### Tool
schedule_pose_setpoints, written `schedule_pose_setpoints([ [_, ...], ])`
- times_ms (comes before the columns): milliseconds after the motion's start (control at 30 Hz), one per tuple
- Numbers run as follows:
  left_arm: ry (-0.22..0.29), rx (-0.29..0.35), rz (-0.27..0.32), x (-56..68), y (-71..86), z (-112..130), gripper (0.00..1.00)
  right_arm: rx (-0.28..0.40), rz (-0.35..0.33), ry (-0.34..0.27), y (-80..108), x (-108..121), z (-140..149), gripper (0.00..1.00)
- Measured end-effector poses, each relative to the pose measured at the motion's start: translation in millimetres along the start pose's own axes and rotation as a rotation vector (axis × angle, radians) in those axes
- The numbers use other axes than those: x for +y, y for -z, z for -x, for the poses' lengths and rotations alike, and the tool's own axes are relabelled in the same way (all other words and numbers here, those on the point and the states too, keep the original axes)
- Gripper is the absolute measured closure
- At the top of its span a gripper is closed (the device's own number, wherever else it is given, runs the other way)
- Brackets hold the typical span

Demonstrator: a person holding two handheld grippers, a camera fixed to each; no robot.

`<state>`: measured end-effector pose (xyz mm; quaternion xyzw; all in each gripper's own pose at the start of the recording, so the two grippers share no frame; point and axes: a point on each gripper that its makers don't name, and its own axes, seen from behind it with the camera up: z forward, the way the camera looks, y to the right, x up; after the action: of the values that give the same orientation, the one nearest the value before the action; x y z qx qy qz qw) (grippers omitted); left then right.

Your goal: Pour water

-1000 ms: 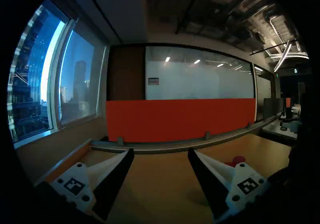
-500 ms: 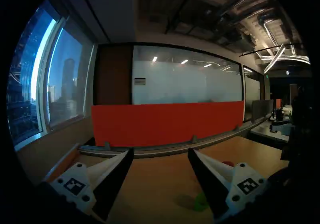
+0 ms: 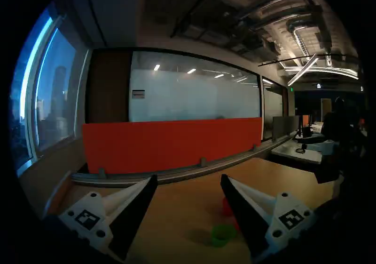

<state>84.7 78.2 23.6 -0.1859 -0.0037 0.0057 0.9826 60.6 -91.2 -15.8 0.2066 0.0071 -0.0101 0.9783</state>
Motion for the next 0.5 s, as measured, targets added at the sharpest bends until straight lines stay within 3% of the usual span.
schedule_pose_setpoints([
  [167,0.015,0.005,0.067,11.8,-2.5,-0.6,0.00,0.019,-0.078,-0.017,1.2,-18.6,-9.8,0.00],
  [500,-0.014,-0.012,0.136,28.0,-7.7,-0.1,0.00,0.005,-0.156,-0.008,5.4,-36.4,-12.8,0.00],
])
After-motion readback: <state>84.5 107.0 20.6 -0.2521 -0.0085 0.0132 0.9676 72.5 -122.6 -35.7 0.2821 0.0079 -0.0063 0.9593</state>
